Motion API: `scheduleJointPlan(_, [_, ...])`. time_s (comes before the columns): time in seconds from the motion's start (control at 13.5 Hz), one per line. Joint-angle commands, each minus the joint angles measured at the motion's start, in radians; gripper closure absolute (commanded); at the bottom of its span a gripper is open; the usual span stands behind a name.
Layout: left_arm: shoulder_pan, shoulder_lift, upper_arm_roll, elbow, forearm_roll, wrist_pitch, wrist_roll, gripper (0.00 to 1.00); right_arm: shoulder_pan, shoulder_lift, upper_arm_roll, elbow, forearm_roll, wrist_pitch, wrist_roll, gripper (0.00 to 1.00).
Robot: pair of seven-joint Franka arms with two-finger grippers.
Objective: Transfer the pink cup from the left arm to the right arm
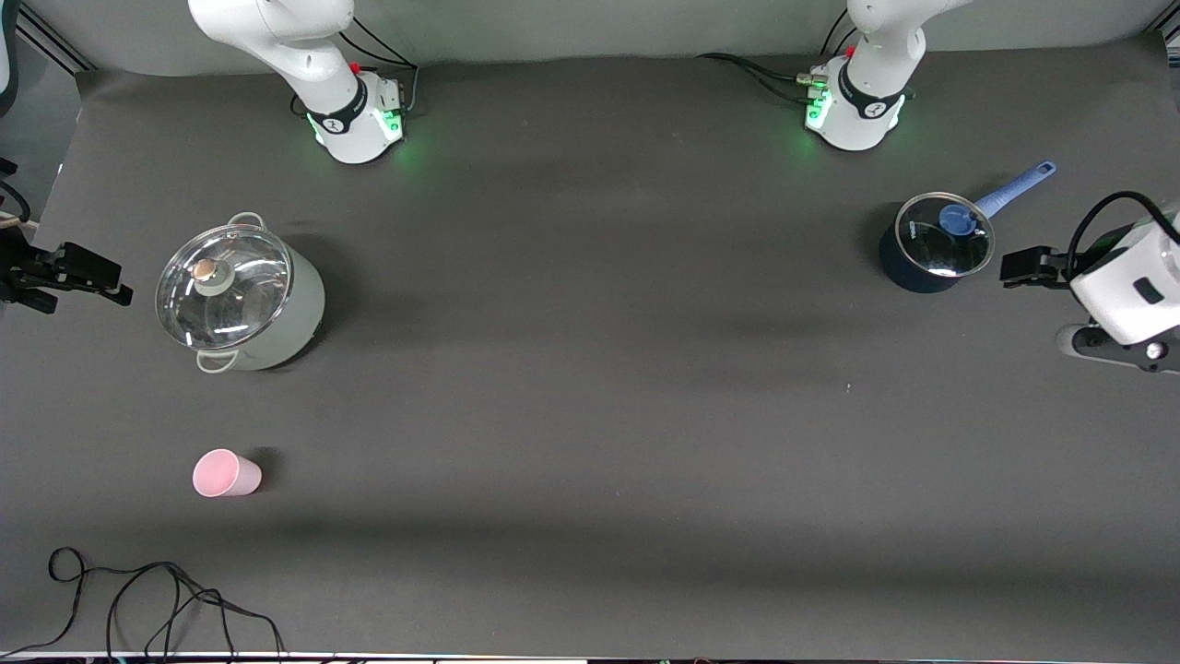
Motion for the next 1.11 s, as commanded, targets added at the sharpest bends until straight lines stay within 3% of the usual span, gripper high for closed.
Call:
scheduleJointPlan(0.0, [-0.01,-0.029,0.016,-0.012,0.001,-0.006,0.022,0.0,-0.126,-0.014,0.127,-0.011,-0.01,0.008,0.017,0.0])
scheduleJointPlan(0.07, [-0.016,-0.032,0.016,-0.018,0.001,0.006,0.021,0.0,-0.152,-0.014,0.166,-0.01,-0.01,0.008,0.06,0.0])
scheduleJointPlan(0.22, [-0.046,-0.034,0.029,-0.016,0.001,0.008,0.022,0.0,-0.153,-0.017,0.186,-0.007,-0.014,0.013,0.171,0.0])
scheduleJointPlan(0.3, [-0.08,-0.034,0.086,-0.015,-0.006,0.006,0.024,0.0,-0.153,-0.019,0.186,-0.002,-0.013,0.011,0.168,0.0])
scheduleJointPlan(0.59, [-0.359,-0.056,0.425,0.013,-0.084,0.015,0.089,0.0,-0.15,-0.019,0.186,0.007,-0.014,0.005,0.165,0.0])
scheduleJointPlan(0.81, [-0.593,-0.116,0.778,-0.07,-0.225,0.107,0.171,0.0,-0.136,-0.02,0.185,0.013,-0.017,-0.01,0.165,0.0])
scheduleJointPlan(0.89, [-0.618,-0.136,0.83,-0.105,-0.256,0.139,0.204,0.0,-0.136,-0.02,0.185,0.015,-0.017,-0.012,0.163,0.0])
scheduleJointPlan(1.04, [-0.602,-0.226,0.831,-0.257,-0.266,0.28,0.222,0.0,-0.134,-0.02,0.185,0.016,-0.019,-0.068,0.081,0.0])
